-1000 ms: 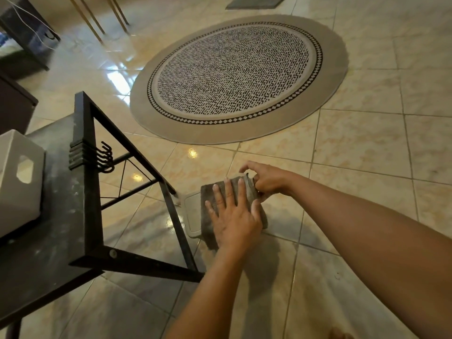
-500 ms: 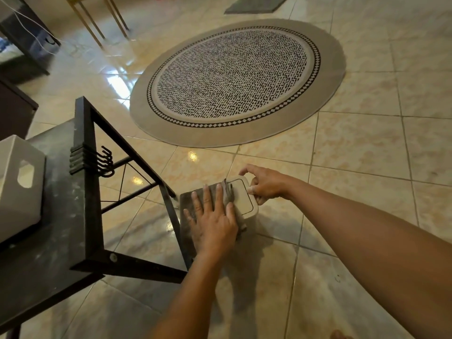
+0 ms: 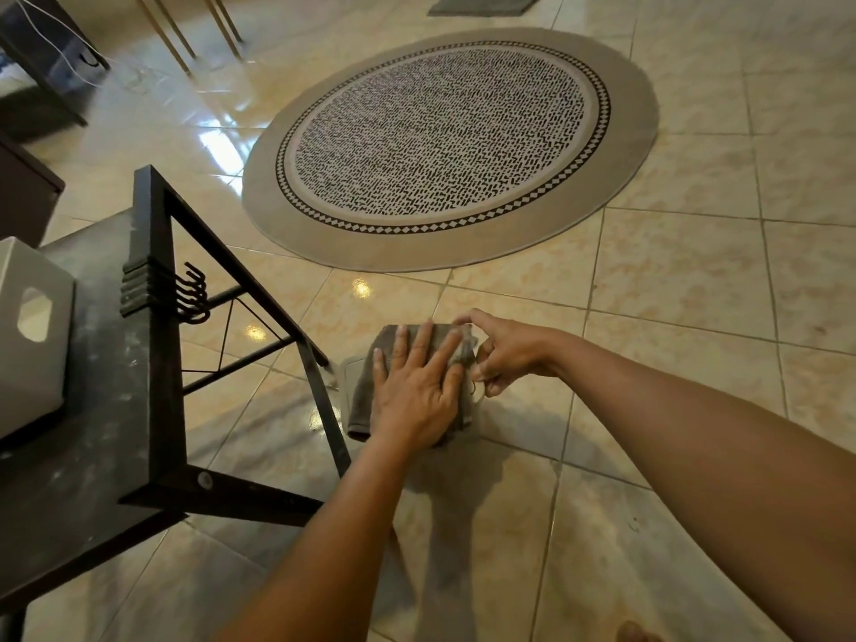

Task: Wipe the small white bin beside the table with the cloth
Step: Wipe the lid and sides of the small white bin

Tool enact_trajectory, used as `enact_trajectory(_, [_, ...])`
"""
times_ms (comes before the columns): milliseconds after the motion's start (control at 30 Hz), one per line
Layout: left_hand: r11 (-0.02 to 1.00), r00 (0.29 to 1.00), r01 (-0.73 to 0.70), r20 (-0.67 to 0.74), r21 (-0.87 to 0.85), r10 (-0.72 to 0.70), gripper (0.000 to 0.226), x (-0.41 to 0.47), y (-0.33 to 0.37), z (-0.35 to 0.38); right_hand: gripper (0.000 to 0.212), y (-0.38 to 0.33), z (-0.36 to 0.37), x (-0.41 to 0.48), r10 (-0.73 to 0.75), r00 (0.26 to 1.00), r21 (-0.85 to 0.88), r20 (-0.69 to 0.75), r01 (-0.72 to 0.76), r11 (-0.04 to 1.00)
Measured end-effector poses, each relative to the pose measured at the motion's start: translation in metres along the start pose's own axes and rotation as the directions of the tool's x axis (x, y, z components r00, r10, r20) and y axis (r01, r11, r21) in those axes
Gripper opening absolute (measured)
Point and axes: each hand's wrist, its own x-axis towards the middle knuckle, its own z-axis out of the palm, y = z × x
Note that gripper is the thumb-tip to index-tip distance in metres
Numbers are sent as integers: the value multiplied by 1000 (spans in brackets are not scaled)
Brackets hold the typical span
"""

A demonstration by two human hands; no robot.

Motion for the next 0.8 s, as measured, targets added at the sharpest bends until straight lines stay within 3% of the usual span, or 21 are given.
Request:
enact_trajectory(100, [991, 991, -126, 43, 48, 124, 55, 1, -1, -2, 81, 0, -1, 1, 1, 1000, 5, 4, -1, 1000])
enact_trajectory(200, [1000, 1000, 18, 11, 17, -18, 54, 7, 0, -5, 80, -2, 1, 2, 1, 1000, 4, -4, -1, 1000])
enact_trajectory(367, [996, 997, -72, 25, 54, 70, 54, 0, 2, -5, 83, -2, 2, 0, 8, 1000, 10, -9, -8, 1000])
enact_trajectory(433, [991, 991, 134, -14, -9, -134, 54, -4, -19, -8, 79, -3, 3, 1, 20, 1000, -5, -16, -20, 1000])
enact_trajectory(500, [924, 925, 368, -64, -106, -376, 55, -15, -31, -5, 77, -3, 4, 3, 24, 999, -25, -31, -25, 999])
enact_trajectory(533, [906, 907, 407, -70, -112, -416, 56, -21, -27, -2, 77, -4, 4, 3, 24, 999, -33, -30, -25, 999])
enact_trajectory(700, [992, 992, 123, -36, -1, -123, 54, -24, 26, 12, 85, -6, 4, 2, 31, 999, -21, -24, -31, 999])
enact_trajectory(733, [993, 992, 119, -38, 2, -119, 54, -18, 24, 11, 86, -6, 5, 2, 29, 999, -14, -35, -29, 999])
enact_trajectory(800, [969, 968, 242, -62, -39, -244, 55, -10, 3, 6, 84, -6, 8, 1, 31, 998, -12, -53, -31, 999])
